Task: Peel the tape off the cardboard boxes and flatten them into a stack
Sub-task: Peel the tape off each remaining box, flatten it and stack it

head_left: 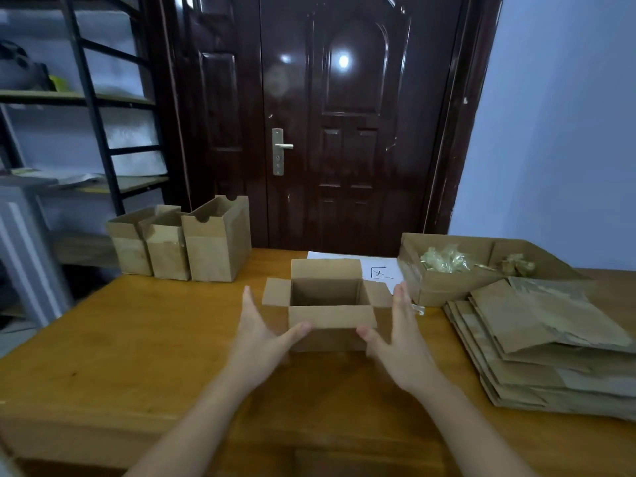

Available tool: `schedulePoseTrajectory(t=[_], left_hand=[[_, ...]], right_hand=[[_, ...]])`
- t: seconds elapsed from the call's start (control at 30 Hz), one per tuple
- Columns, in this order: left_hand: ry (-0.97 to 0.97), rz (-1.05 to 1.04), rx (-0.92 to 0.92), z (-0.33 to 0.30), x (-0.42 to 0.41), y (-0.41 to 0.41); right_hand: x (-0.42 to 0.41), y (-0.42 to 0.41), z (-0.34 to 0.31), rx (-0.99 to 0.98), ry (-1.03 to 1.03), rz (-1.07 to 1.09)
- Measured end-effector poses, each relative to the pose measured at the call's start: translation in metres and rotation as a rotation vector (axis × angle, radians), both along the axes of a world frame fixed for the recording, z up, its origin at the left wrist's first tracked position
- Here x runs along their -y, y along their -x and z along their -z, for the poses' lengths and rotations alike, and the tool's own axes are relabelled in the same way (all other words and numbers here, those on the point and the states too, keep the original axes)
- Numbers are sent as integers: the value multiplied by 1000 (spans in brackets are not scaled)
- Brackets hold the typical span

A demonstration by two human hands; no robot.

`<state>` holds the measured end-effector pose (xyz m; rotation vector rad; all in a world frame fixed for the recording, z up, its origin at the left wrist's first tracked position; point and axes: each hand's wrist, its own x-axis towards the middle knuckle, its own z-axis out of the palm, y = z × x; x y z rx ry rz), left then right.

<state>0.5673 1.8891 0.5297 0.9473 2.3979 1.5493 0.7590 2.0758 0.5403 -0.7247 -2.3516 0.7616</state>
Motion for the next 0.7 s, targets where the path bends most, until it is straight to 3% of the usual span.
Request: schedulePoseTrajectory(t=[0.23, 0.43, 0.57, 0.7], left_hand=[[190, 203, -81, 16, -4, -21], [118, 64, -183, 9, -15, -17], [51, 120, -224, -6, -11, -14], [-65, 151, -225, -24, -11, -26]], right_hand=[[6, -7, 8, 145, 90, -194], [11, 2, -5, -21, 138, -192], [11, -2, -16, -200, 227, -196], [12, 0, -27, -301, 180, -48]])
